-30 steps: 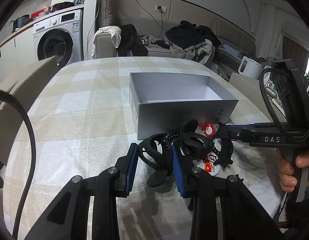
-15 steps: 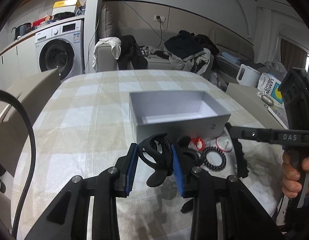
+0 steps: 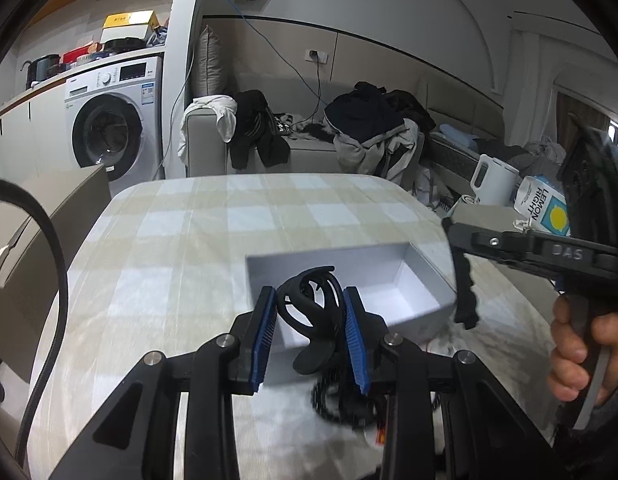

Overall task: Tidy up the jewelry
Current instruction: 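Carry the black claw clip with the left tool into the grey box and release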

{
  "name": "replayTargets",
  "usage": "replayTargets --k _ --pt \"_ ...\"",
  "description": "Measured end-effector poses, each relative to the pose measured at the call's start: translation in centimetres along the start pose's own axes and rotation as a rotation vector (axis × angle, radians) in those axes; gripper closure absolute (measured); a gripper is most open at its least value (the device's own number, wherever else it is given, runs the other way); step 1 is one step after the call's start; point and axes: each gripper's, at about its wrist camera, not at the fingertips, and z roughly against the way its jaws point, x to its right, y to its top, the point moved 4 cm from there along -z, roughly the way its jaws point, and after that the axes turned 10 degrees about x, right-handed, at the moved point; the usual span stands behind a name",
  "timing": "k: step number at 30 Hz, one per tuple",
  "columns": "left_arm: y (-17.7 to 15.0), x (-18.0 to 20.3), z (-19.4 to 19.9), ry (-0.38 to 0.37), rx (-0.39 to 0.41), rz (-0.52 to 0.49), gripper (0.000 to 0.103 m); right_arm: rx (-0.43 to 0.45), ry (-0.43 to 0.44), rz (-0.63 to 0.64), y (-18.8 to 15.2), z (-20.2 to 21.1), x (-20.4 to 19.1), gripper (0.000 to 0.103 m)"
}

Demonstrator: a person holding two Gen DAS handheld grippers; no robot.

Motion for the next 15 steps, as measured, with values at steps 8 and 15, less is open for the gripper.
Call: replayTargets --k 8,15 --pt "-0.6 -0.3 -3.2 0.009 -0.036 -0.003 0.075 0.001 -0.13 0.061 0.1 -3.5 0.9 0.087" --pt "-1.7 0.2 -3.4 0.018 -0.075 -0.029 0.075 -0.052 -0.184 0.168 -1.2 -5.2 0.8 0.087"
